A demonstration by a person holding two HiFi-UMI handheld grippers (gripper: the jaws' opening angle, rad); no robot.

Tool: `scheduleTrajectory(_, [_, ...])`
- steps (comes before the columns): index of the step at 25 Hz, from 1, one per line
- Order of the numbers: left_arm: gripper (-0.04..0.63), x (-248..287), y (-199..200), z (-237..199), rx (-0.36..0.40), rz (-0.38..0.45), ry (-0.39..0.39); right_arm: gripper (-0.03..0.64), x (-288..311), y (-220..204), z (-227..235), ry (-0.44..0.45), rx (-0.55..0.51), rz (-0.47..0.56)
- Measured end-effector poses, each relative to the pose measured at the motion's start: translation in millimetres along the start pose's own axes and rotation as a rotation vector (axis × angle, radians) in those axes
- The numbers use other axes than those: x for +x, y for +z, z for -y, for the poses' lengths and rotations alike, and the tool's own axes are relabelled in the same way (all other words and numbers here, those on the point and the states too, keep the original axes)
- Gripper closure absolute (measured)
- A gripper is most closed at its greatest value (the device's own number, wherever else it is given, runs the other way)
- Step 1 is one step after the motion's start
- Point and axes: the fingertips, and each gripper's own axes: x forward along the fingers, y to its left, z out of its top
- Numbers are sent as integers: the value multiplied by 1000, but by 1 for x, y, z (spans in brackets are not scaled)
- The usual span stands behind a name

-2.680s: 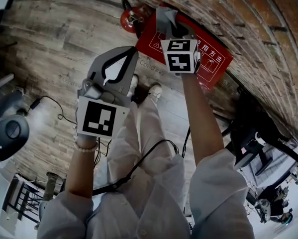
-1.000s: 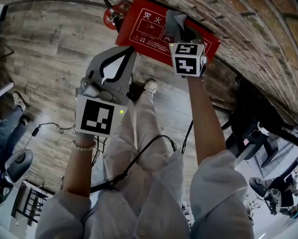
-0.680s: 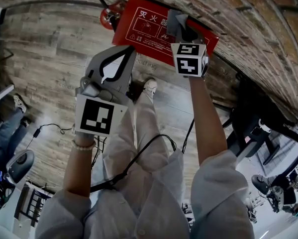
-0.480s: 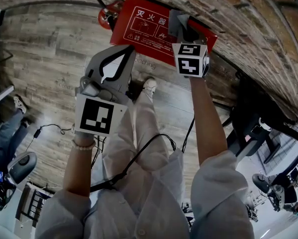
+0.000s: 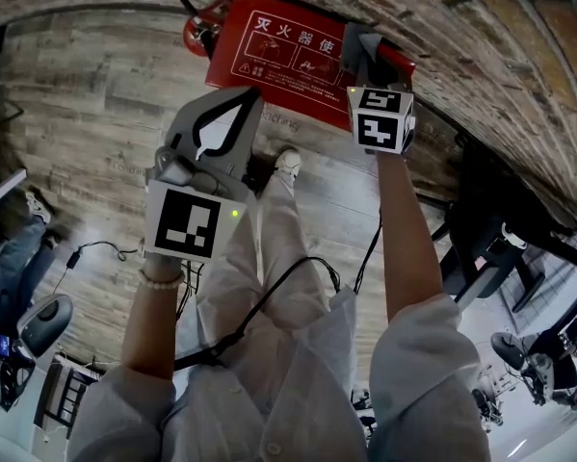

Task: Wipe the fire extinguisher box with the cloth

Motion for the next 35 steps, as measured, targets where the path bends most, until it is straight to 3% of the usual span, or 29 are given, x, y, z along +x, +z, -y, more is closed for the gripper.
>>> scheduleTrajectory(22, [598, 4, 1, 11, 6, -11, -13, 594, -23, -49, 61, -105, 38, -64])
scheduleTrajectory(35, [598, 4, 1, 13, 7, -13, -17, 594, -27, -57, 69, -138, 79, -74])
